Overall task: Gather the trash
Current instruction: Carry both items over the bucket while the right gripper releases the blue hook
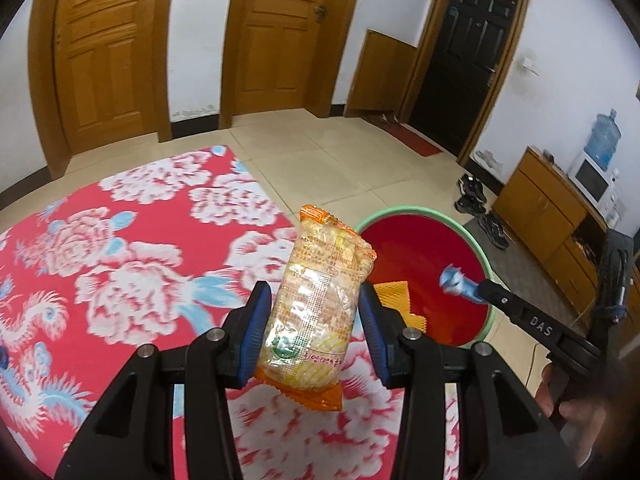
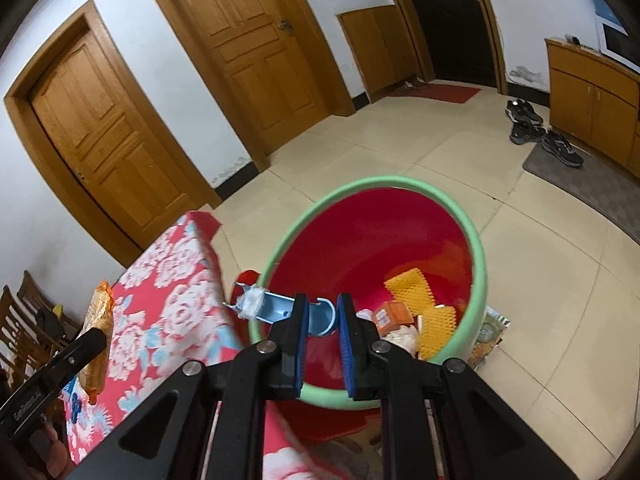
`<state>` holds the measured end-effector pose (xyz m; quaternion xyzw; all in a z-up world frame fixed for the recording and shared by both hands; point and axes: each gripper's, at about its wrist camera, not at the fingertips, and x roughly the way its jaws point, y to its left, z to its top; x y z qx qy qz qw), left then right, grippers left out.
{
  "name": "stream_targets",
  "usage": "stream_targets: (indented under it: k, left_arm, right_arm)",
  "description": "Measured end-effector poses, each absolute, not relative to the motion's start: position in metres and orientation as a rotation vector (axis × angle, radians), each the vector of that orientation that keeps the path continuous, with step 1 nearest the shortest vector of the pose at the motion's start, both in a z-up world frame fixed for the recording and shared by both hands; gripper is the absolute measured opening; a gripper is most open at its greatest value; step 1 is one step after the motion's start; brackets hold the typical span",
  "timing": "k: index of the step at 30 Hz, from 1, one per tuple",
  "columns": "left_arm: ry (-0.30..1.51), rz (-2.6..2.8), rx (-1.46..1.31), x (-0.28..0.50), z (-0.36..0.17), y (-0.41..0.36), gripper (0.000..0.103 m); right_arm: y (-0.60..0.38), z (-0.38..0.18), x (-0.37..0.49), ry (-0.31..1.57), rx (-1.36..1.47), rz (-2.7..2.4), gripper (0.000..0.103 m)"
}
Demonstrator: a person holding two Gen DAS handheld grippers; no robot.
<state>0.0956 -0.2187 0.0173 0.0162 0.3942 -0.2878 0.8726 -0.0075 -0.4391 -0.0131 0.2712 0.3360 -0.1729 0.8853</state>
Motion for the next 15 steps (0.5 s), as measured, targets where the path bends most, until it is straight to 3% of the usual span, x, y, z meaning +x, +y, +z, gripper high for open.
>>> stream_targets:
  k: [15]
  left_arm:
    - [0.872, -0.672, 0.112, 0.102, -0.012, -0.281, 0.045]
  right_arm:
    - [-0.467, -0.039, -0.006, 0.723, 0.58, -0.387, 0.02]
